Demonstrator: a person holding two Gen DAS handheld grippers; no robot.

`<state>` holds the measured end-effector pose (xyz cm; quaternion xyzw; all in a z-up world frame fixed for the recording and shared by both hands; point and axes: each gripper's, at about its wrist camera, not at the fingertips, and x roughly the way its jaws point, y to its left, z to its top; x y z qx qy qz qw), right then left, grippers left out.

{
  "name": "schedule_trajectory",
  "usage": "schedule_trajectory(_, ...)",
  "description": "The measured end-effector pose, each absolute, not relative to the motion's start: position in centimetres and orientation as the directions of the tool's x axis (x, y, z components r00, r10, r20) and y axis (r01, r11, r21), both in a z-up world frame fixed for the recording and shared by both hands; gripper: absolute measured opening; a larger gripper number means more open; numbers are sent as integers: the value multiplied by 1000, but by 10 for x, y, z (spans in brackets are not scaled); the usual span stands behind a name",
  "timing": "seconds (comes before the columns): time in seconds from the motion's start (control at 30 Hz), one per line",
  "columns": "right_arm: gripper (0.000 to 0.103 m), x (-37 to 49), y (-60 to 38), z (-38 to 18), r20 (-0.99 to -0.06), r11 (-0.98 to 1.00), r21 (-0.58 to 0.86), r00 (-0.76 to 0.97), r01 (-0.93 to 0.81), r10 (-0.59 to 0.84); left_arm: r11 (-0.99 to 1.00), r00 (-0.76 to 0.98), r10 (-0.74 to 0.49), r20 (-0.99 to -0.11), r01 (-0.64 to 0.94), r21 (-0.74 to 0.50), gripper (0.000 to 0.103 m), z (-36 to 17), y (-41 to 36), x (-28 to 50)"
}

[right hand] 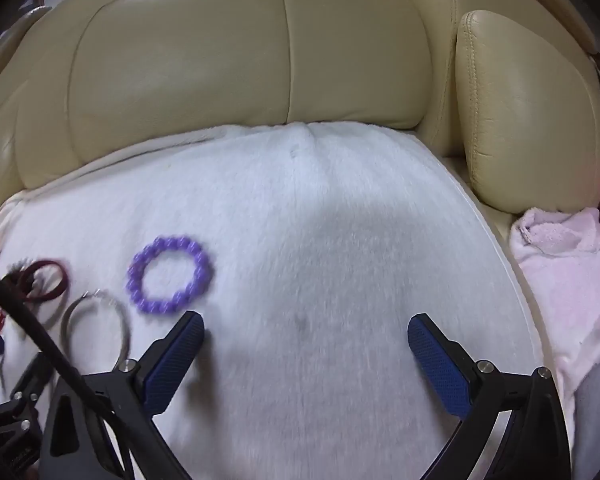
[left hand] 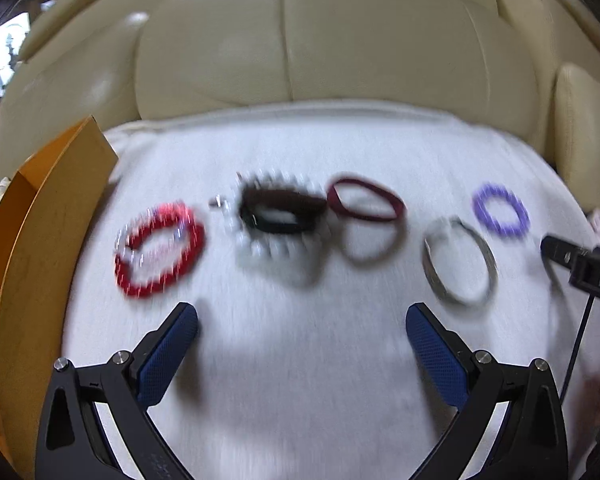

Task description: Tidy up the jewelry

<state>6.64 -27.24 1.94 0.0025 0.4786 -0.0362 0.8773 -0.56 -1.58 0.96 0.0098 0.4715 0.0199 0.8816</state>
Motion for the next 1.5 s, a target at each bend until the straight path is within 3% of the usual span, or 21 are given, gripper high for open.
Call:
schedule_trajectory(0.07,103,53,-274,30,-833,999,-5,552,47,-30,994,582,93,-807,-9,109,103,23,-17,-18)
schedule_trajectory(0.17,103,21,-266,58,-794,1000,0,608,-9,6,981,700,161,-696,-35,191,103,57,-10,-51)
schedule_trajectory(0.27,103,-10,-251,86,-742,998,-3,669,-67,43,978,753,174,-635,-58,199,103,85,2,-82)
schedule_trajectory(0.5,103,-70,-211,121,-670,986,48,727,-160,150,976,782,211,-587,-134,173,103,109,32,-114)
schedule_trajectory(0.77,103,-79,-182,118,-641,977,64,741,-205,198,983,796,182,-577,-154,98,103,124,60,-122)
schedule_trajectory(1.5,103,-64,-170,106,-679,970,103,697,-221,231,986,792,167,-587,-151,77,103,123,65,-119)
